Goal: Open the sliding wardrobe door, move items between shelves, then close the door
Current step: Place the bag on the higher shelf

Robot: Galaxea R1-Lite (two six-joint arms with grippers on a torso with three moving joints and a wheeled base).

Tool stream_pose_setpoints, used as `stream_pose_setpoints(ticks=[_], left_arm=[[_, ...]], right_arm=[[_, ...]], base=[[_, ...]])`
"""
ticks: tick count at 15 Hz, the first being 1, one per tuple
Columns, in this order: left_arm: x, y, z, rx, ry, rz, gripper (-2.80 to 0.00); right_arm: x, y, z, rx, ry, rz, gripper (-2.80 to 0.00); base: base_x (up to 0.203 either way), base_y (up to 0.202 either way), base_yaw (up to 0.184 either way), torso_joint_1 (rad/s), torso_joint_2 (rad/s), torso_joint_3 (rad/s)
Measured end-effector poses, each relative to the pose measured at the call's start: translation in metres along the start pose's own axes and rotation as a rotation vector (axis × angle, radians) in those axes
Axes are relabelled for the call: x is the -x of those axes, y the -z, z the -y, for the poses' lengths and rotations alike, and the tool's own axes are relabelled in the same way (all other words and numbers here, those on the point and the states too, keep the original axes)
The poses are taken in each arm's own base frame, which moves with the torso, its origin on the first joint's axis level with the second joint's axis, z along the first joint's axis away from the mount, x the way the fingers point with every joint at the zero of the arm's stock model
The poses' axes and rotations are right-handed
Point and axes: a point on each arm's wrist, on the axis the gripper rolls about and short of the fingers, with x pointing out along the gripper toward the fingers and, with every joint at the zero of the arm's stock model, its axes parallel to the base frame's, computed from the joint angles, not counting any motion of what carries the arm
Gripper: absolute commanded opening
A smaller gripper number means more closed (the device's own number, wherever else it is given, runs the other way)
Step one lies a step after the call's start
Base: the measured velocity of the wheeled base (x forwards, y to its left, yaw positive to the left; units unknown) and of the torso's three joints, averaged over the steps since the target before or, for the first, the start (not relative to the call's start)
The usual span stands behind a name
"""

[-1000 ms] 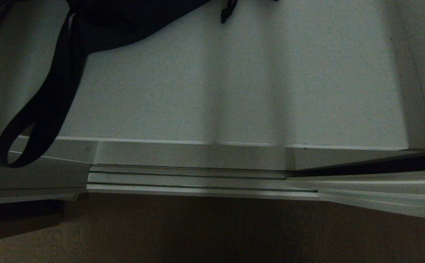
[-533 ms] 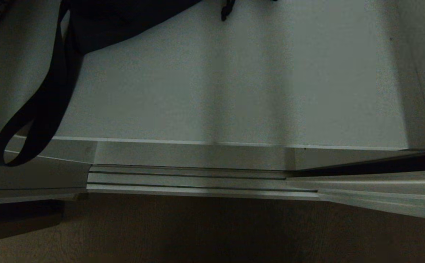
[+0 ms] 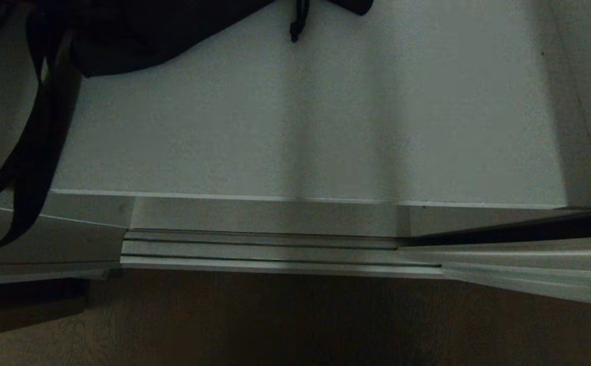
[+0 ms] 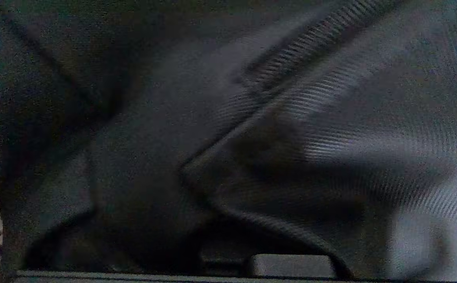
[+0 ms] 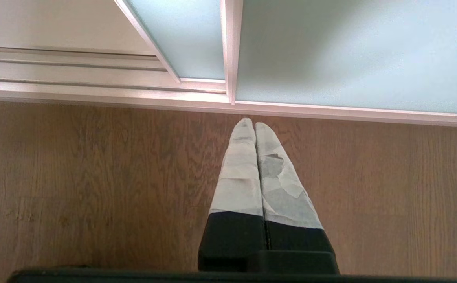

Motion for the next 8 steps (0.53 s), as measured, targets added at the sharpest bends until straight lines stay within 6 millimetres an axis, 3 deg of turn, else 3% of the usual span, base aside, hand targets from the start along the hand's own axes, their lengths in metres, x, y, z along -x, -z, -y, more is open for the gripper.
stream_pose_setpoints(ticks=[6, 8], left_arm=[[0.005, -0.030, 0.013, 0.473, 0.083, 0.125, -2.80], [0.004, -0.039, 0.016, 0.550, 0.095, 0.203, -2.80]], right_arm=[[0.000, 0.000, 0.000, 0.000, 0.000, -0.001, -2.80], [0.000, 0.000, 0.000, 0.000, 0.000, -0.001, -2.80]], base=[[0.000, 0.000, 0.000, 0.000, 0.00, 0.000], [0.000, 0.000, 0.000, 0.000, 0.00, 0.000]])
